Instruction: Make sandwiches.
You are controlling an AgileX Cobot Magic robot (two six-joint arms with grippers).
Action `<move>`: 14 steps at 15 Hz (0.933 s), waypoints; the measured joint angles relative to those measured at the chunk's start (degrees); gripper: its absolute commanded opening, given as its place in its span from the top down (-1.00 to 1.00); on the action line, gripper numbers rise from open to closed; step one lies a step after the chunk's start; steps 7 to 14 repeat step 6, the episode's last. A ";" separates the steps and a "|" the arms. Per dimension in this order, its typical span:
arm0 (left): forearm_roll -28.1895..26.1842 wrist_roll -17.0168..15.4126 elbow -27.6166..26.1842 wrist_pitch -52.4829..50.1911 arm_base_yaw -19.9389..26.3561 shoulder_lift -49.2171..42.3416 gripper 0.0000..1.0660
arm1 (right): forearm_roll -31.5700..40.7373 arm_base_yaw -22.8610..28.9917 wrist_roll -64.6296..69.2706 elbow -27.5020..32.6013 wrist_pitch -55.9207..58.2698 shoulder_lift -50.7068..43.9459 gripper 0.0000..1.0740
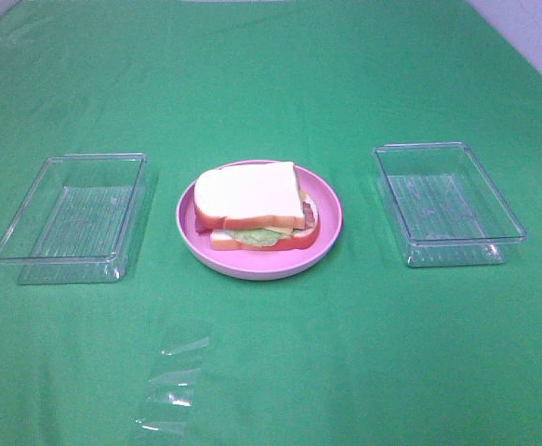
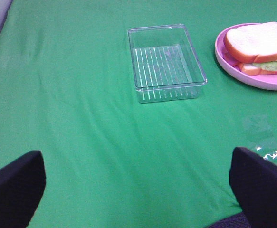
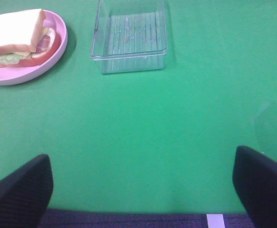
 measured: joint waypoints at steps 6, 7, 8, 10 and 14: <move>0.06 -0.11 0.00 -0.29 0.00 0.00 -0.83 | 0.00 0.00 0.00 0.00 0.00 0.00 -0.82; 0.06 -0.11 0.00 -0.29 0.00 0.00 -0.83 | 0.00 0.00 0.00 0.00 0.00 0.00 -0.82; 0.06 -0.11 0.00 -0.29 0.00 0.00 -0.83 | 0.00 0.00 0.00 0.00 0.00 0.00 -0.82; 0.06 -0.11 0.00 -0.29 0.00 0.00 -0.83 | 0.00 0.00 0.00 0.00 0.00 0.00 -0.82; 0.06 -0.11 0.00 -0.29 0.00 0.00 -0.83 | 0.00 0.00 0.00 0.00 0.00 0.00 -0.82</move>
